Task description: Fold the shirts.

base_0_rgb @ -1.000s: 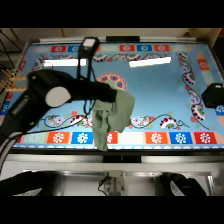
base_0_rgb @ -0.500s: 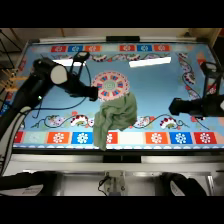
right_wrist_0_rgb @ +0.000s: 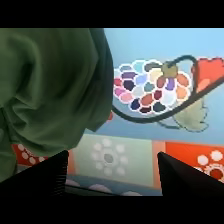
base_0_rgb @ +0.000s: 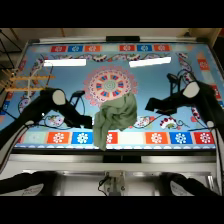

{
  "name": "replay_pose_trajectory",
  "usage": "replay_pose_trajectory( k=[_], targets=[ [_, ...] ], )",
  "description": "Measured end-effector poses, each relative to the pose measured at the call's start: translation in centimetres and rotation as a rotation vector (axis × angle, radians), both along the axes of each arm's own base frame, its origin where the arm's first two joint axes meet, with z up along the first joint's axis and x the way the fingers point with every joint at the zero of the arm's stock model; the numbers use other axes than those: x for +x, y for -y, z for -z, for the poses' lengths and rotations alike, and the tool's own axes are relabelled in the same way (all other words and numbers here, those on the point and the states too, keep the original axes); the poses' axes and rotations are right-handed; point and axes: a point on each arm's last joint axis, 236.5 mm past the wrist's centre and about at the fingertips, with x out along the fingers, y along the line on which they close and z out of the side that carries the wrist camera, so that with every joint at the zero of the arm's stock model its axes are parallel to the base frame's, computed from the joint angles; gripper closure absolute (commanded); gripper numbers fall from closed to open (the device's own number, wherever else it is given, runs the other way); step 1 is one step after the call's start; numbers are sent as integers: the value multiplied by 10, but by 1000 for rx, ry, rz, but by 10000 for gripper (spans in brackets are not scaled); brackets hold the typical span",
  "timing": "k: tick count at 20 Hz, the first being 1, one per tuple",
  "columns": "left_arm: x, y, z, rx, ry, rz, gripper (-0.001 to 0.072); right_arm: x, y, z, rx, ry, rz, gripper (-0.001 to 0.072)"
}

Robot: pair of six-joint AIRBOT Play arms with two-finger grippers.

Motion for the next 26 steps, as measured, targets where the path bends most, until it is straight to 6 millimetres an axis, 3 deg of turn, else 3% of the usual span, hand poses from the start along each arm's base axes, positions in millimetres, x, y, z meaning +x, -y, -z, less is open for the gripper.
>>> replay_pose_trajectory(
  k=[4, 6, 9, 11, 13, 15, 18, 21, 23, 24, 26],
  targets=[
    [-36, 24, 45, -43, -67, -49, 34, 20, -21, 28, 93, -25, 18, 54],
    [-43, 32, 58, -55, -84, -77, 190, 27, -29, 42, 130, -37, 21, 54],
    [-43, 41, 67, -75, -87, -123, 551, 33, -39, 60, 176, -55, 16, 54],
    [-42, 43, 70, -81, -80, -140, 676, 37, -46, 70, 211, -69, 21, 55],
    [-40, 45, 71, -87, -73, -150, 675, 39, -51, 82, 236, -90, 33, 72],
    [-38, 46, 69, -93, -58, -152, 675, 40, -54, 94, 252, -113, 45, 653],
    [-28, 39, 61, -92, -8, -148, 676, 38, -62, 102, 264, -128, 25, 648],
    [1, 21, 32, -99, 87, -144, 676, 47, -63, 81, 251, -39, -50, 648],
    [30, 3, -7, -108, 190, -129, 676, 60, -57, 43, 199, 85, -126, 647],
    [48, -8, -34, -112, 265, -126, 676, 68, -52, 15, 161, 168, -166, 647],
    [85, -32, -108, -126, 459, -128, 676, 84, -41, -59, 90, 367, -222, 647]
  ],
)
